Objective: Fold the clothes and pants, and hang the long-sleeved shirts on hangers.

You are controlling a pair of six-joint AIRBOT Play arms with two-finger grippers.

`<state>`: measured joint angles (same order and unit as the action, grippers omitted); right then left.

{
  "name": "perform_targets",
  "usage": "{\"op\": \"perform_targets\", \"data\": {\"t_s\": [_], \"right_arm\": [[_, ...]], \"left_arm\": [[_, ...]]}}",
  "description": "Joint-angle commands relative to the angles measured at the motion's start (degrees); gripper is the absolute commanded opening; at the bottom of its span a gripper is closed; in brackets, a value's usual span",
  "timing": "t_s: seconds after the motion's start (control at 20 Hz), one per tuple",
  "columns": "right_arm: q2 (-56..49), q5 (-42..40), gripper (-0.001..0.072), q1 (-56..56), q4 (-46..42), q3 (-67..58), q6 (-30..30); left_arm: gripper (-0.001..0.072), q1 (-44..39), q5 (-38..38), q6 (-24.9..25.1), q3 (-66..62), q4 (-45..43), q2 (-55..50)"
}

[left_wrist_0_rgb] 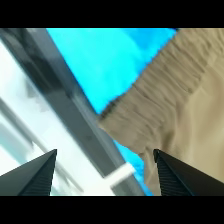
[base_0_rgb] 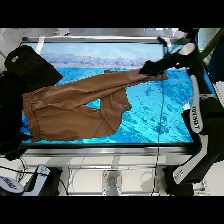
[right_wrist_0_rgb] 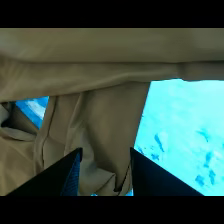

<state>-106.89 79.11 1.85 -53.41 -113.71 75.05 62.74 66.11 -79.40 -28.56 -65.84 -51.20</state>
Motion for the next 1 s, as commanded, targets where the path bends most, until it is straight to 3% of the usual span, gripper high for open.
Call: {"op": "perform_targets", "data": {"t_s": [0.0, 0.15, 0.35, 0.95], "right_arm": [[-1.68, -2.69, 0.0342, 8.04, -10.78, 0.0, -1.29], [-4.04, -2.21, 0.0338, 13.62, -16.31, -0.02, -1.7], [-7.32, -2.19, 0.0338, 20.74, -16.41, -0.02, -2.38], [-13.6, -7.37, 0.0338, 34.95, -19.28, -0.85, -2.25]], "left_arm": [[0.067, 0.09, 1.05, 0.13, 0.68, 2.95, -3.39], [0.0609, 0.09, 0.85, 0.09, 1.14, 3.39, -4.04], [0.061, 0.09, -1.51, 0.7, 4.11, 8.79, -4.04], [0.0609, 0.09, -7.45, 2.56, 5.22, 13.64, -4.04]]}}
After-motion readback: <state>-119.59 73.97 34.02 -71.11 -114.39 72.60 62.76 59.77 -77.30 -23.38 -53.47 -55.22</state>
